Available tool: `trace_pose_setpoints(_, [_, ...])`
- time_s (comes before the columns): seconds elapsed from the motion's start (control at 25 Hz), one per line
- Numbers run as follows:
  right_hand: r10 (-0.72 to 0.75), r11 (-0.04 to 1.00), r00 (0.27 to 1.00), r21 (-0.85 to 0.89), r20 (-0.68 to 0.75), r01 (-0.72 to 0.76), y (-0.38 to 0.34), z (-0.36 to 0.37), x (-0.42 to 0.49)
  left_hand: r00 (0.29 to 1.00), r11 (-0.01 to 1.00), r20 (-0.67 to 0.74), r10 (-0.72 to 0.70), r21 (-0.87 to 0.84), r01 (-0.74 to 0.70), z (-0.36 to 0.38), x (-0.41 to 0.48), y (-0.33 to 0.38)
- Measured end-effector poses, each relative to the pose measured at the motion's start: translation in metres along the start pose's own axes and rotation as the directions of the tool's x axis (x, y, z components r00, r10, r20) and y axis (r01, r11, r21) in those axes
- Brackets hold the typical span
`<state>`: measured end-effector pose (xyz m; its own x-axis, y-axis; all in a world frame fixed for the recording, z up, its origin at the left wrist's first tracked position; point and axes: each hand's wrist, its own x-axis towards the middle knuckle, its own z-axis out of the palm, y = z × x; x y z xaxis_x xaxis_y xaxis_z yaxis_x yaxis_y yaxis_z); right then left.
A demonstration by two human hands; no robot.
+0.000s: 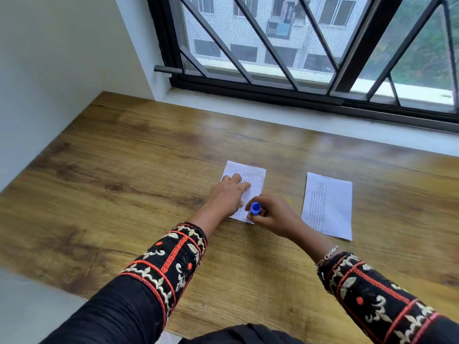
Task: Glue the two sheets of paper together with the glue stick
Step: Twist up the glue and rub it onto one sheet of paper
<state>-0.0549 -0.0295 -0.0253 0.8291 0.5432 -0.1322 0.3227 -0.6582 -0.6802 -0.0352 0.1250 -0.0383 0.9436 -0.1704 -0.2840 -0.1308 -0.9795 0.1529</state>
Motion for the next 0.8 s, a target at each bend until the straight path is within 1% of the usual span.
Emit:
trace_pose_setpoints(0.08, [0.032, 0.997, 0.999, 0.071, -0.027, -0.030, 0.002, -0.001, -0.002, 1.000, 1.000, 0.001, -0.003, 0.003, 0.003, -0.001, 0.000, 0.001])
trace_pose_setpoints(0.16, [0.102, 0.972, 0.992, 0.221, -0.076, -0.083, 0.004, -0.004, -0.003, 1.000, 1.000, -0.009, -0.010, 0.019, 0.011, -0.002, 0.001, 0.001])
trace_pose_setpoints(0.28, [0.212, 0.868, 0.968, 0.481, -0.131, -0.125, 0.007, -0.013, -0.005, 0.999, 0.998, -0.016, -0.040, 0.043, 0.041, -0.004, 0.004, 0.005])
trace_pose_setpoints(0.36, [0.245, 0.808, 0.957, 0.578, -0.152, -0.115, 0.009, -0.020, -0.005, 0.997, 0.997, -0.025, -0.069, 0.043, 0.070, -0.006, 0.006, 0.008])
trace_pose_setpoints(0.48, [0.274, 0.758, 0.942, 0.646, -0.191, -0.090, 0.012, -0.029, -0.004, 0.989, 0.990, -0.058, -0.133, 0.040, 0.136, -0.006, 0.006, 0.012])
trace_pose_setpoints(0.64, [0.330, 0.698, 0.919, 0.711, -0.216, -0.084, 0.018, -0.035, -0.003, 0.955, 0.958, -0.084, -0.284, 0.017, 0.286, -0.004, 0.003, 0.019])
trace_pose_setpoints(0.72, [0.342, 0.682, 0.913, 0.727, -0.222, -0.079, 0.020, -0.036, -0.003, 0.948, 0.951, -0.103, -0.301, 0.041, 0.307, -0.007, 0.001, 0.018])
trace_pose_setpoints(0.8, [0.347, 0.678, 0.910, 0.732, -0.229, -0.074, 0.022, -0.037, -0.004, 0.959, 0.966, -0.142, -0.243, 0.055, 0.253, -0.014, -0.001, 0.010])
